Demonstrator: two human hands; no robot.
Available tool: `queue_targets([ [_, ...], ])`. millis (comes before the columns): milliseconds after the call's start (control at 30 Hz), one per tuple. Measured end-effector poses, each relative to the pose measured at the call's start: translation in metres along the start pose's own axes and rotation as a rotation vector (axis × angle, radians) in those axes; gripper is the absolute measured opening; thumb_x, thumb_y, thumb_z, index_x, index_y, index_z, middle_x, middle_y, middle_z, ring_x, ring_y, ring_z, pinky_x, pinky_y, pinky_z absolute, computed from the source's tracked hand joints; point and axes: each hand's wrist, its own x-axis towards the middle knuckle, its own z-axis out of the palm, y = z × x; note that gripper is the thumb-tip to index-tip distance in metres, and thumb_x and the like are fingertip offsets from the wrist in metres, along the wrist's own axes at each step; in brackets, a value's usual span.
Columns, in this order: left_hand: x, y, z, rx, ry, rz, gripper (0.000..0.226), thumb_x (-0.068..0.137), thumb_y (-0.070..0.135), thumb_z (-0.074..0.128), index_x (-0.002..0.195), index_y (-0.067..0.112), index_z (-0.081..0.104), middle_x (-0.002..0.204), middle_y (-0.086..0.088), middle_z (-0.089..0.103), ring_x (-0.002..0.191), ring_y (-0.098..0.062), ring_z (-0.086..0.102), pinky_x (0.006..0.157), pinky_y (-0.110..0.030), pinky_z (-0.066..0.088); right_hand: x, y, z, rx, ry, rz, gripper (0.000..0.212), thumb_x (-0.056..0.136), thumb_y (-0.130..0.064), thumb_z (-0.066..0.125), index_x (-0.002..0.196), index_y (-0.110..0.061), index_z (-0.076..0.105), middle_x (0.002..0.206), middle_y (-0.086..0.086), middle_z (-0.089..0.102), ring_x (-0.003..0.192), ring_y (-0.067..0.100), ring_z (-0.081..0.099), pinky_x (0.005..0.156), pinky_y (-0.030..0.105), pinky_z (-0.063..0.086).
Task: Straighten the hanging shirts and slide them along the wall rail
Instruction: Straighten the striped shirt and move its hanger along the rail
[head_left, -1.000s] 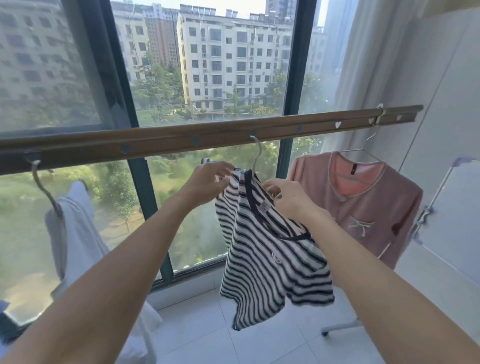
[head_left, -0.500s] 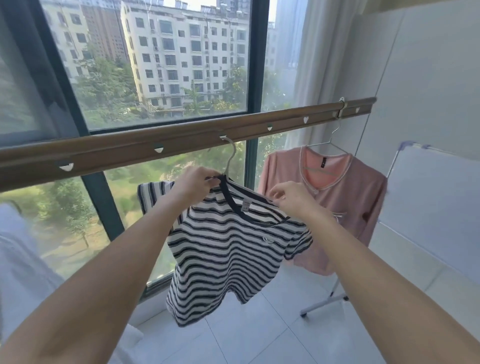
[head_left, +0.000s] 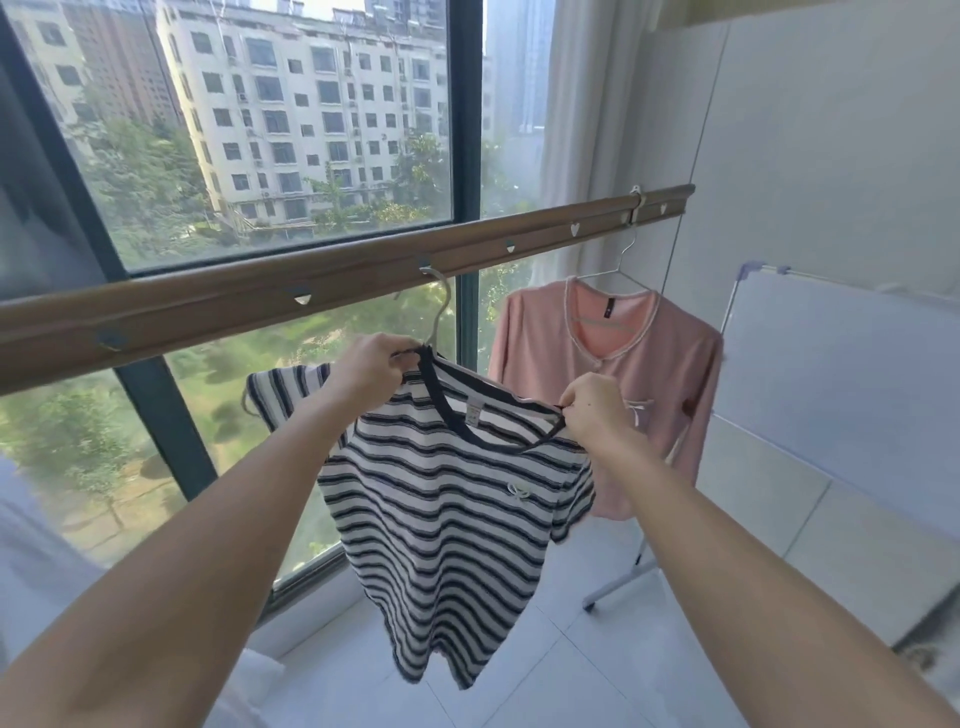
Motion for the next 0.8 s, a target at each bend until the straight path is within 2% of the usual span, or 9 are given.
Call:
queue_targets([
  [67,-0.002,0.000,-0.002,0.019,-0.011,-0.002,0.029,0.098,0.016,0.055,0.124,0.019,0.066,0.120,-0.005,0.069,0.104,-0.024,0.064,0.094,-0.040,0.052,-0.002,0.002,0.001,0.003,0.009,-0.007,0.029,0.080,0.014,0.052,0.084,0.000,0.077,0.094,0.012,0.072,0.086,0.023,0.067,0.060,0.029,0.047],
  [133,-0.005,0.000,-0.003,0.047,-0.007,0.001,0.029,0.098,0.015,0.055,0.124,0.020,0.066,0.118,-0.005,0.070,0.104,-0.025,0.064,0.093,-0.044,0.053,-0.005,0.001,0.001,0.025,0.036,-0.033,0.029,0.082,0.012,0.053,0.085,-0.002,0.078,0.091,0.011,0.073,0.084,0.020,0.063,0.065,0.023,0.041],
  [267,-0.009,0.001,-0.002,0.018,-0.007,-0.003,0.030,0.097,0.009,0.055,0.125,0.014,0.065,0.118,-0.008,0.069,0.102,-0.024,0.065,0.095,-0.037,0.052,-0.010,-0.020,-0.001,0.103,0.111,-0.176,0.023,0.087,0.007,0.057,0.091,-0.005,0.077,0.092,0.008,0.072,0.088,0.021,0.063,0.075,0.026,0.046],
  [367,-0.011,0.005,0.001,0.016,-0.004,0.019,0.029,0.097,0.010,0.054,0.124,0.013,0.066,0.119,-0.009,0.069,0.102,-0.025,0.064,0.093,-0.036,0.052,-0.007,-0.044,-0.002,0.155,0.146,-0.279,0.022,0.088,0.003,0.061,0.094,-0.010,0.076,0.092,0.002,0.073,0.085,0.013,0.063,0.070,0.006,0.038],
  [400,-0.012,0.007,0.001,0.008,-0.005,0.025,0.029,0.097,0.009,0.054,0.124,0.013,0.066,0.119,-0.008,0.068,0.101,-0.025,0.064,0.091,-0.034,0.052,-0.006,-0.050,-0.001,0.151,0.146,-0.295,0.020,0.089,0.000,0.061,0.096,-0.012,0.075,0.093,-0.002,0.072,0.086,0.011,0.061,0.068,0.004,0.035],
  [467,-0.014,0.011,0.002,-0.026,-0.018,0.024,0.030,0.098,0.007,0.053,0.125,0.011,0.065,0.118,-0.006,0.068,0.099,-0.023,0.063,0.088,-0.029,0.050,-0.005,-0.057,0.000,0.160,0.096,-0.306,0.017,0.094,-0.007,0.059,0.101,-0.013,0.074,0.097,-0.002,0.071,0.089,0.011,0.059,0.076,0.014,0.044],
  [567,-0.017,0.011,0.001,-0.052,-0.029,0.042,0.027,0.098,0.009,0.053,0.121,0.010,0.067,0.112,-0.006,0.070,0.097,-0.022,0.065,0.086,-0.027,0.051,-0.008,-0.054,-0.001,0.180,-0.006,-0.304,0.020,0.097,-0.013,0.058,0.111,-0.011,0.073,0.107,0.005,0.073,0.094,0.013,0.058,0.090,0.023,0.043],
  [667,-0.020,0.006,-0.003,-0.056,0.029,0.066,0.023,0.098,0.006,0.052,0.112,0.007,0.070,0.097,-0.005,0.069,0.086,-0.020,0.064,0.068,-0.016,0.043,-0.012,-0.049,-0.005,0.178,-0.019,-0.325,0.023,0.097,-0.009,0.056,0.115,-0.007,0.072,0.110,0.009,0.073,0.104,0.020,0.063,0.089,0.019,0.037],
  [800,-0.026,-0.006,-0.008,-0.080,0.128,0.039,0.022,0.097,0.002,0.051,0.107,0.004,0.070,0.089,-0.008,0.069,0.073,-0.020,0.061,0.060,-0.019,0.043,-0.011,-0.050,-0.008,0.129,-0.006,-0.316,0.026,0.095,0.003,0.053,0.108,-0.004,0.074,0.100,0.012,0.073,0.095,0.021,0.063,0.081,0.022,0.039],
])
